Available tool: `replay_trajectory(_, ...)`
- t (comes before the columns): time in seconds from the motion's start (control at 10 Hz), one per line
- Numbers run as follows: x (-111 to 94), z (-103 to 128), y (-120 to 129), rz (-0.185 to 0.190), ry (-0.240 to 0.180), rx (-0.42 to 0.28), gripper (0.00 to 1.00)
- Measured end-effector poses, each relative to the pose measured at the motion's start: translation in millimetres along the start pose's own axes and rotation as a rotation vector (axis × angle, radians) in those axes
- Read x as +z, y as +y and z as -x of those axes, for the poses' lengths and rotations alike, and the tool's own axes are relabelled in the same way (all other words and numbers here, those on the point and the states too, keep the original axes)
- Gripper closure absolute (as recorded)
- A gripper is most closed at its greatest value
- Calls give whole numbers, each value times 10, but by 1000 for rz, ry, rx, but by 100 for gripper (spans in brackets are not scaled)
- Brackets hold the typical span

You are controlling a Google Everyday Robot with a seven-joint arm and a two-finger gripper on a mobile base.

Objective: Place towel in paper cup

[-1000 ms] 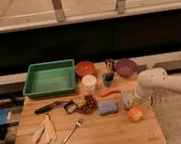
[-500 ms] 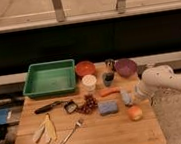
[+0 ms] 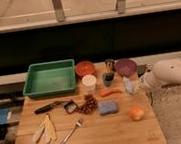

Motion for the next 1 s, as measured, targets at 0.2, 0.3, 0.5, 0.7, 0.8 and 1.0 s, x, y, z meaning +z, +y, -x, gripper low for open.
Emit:
replay_trajectory(0.2,-167,133,277,44,-40,-42,100)
replay_trajectory(0.3,-209,191,525,72,-54,-81,100)
replay_trajectory(0.5,-210,223,958,124,-52,-141,100)
replay_trajectory(0.7,-185,208,1217,159,-33,-171,100)
replay_trajectory(0.8,-194,207,1170,154,-34,-166,100)
replay_trajectory(1.0,-185,208,1198,157,-33,-169,100)
